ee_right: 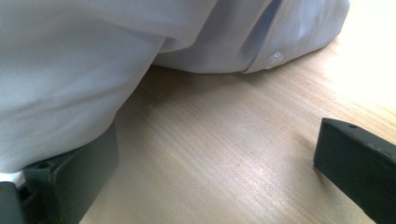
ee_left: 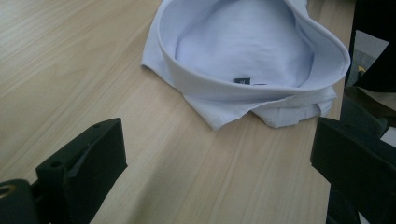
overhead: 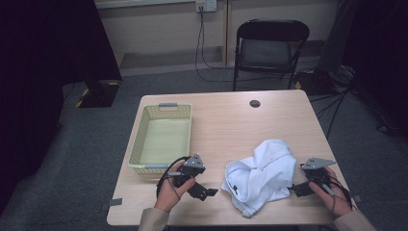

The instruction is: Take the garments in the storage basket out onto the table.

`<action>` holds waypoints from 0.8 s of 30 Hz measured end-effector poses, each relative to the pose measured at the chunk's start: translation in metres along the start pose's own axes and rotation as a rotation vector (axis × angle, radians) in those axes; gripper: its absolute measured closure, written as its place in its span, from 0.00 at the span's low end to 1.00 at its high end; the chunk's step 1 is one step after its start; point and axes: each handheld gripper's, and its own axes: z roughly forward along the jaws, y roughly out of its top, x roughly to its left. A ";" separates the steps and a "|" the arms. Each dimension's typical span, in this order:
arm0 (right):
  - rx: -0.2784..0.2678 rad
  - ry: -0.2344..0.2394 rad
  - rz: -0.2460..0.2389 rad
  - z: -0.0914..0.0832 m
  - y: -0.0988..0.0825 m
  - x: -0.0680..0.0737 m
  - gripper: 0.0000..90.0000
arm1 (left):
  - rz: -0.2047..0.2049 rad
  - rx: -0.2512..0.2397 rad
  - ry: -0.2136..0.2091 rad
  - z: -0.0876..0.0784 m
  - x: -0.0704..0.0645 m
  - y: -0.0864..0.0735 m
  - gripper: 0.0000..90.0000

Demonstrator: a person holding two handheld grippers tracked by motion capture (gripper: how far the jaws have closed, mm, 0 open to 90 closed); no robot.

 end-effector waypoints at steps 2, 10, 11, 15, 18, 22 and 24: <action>0.000 0.000 0.001 0.000 0.000 0.000 0.00 | -0.002 0.000 0.001 -0.001 0.001 -0.002 0.03; 0.000 0.000 0.000 0.000 0.000 0.000 0.00 | -0.008 0.006 0.017 -0.006 0.002 -0.008 0.03; 0.000 0.000 0.000 0.000 0.000 0.000 0.00 | -0.010 0.006 0.017 -0.007 0.002 -0.009 0.03; 0.000 0.000 0.000 0.000 0.000 0.000 0.00 | -0.016 0.004 0.021 -0.011 0.004 -0.012 0.03; 0.000 0.000 0.000 0.000 0.000 0.000 0.00 | -0.021 0.004 0.022 -0.013 0.005 -0.014 0.03; 0.000 0.000 0.000 0.000 0.000 0.000 0.00 | -0.019 0.006 0.021 -0.015 0.005 -0.016 0.03; 0.000 0.000 0.000 0.000 0.000 0.000 0.00 | -0.021 0.012 0.021 -0.015 0.005 -0.017 0.03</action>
